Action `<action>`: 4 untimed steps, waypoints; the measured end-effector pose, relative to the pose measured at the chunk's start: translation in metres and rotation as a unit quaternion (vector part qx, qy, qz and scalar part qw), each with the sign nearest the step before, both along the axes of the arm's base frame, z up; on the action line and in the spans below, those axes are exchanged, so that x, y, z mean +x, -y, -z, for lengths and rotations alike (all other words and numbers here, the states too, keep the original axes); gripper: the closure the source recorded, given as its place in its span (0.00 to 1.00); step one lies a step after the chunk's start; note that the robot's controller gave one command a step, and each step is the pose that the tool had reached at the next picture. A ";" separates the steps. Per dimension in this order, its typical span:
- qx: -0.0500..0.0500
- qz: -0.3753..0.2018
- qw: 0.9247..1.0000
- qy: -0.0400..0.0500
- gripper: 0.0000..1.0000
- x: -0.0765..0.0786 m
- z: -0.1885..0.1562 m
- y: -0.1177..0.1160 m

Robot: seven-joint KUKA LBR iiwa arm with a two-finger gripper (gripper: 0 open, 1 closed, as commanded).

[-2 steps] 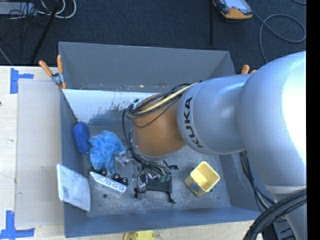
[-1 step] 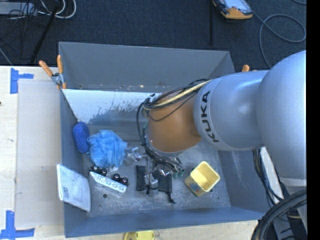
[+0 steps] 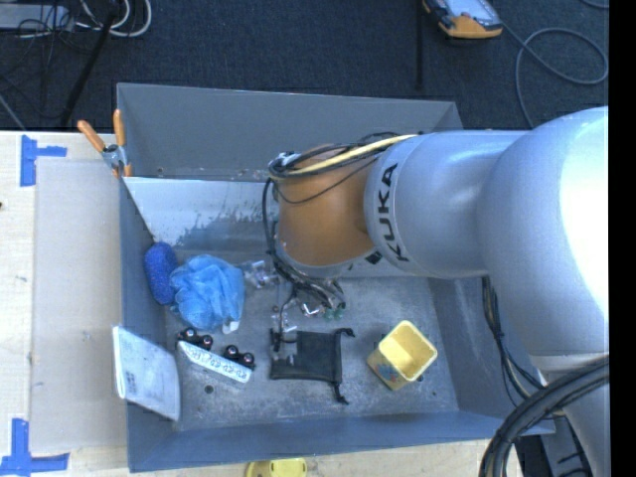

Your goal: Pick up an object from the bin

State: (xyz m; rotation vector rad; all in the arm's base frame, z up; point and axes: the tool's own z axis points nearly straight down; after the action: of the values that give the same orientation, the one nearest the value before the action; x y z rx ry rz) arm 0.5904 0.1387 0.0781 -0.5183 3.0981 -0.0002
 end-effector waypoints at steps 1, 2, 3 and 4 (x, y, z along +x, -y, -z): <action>0.002 -0.037 0.999 0.000 0.00 -0.020 -0.009 0.033; 0.000 0.103 0.995 -0.001 1.00 -0.041 0.008 0.048; 0.000 0.104 0.995 -0.002 0.00 -0.041 0.009 0.048; 0.000 0.106 0.994 -0.001 1.00 -0.041 0.008 0.049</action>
Offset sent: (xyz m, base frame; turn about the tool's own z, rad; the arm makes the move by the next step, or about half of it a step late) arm -0.0412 -0.0482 -0.0081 0.2042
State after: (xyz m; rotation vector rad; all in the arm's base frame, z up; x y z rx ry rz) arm 0.5494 0.0901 0.0697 -0.1884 3.1375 0.0012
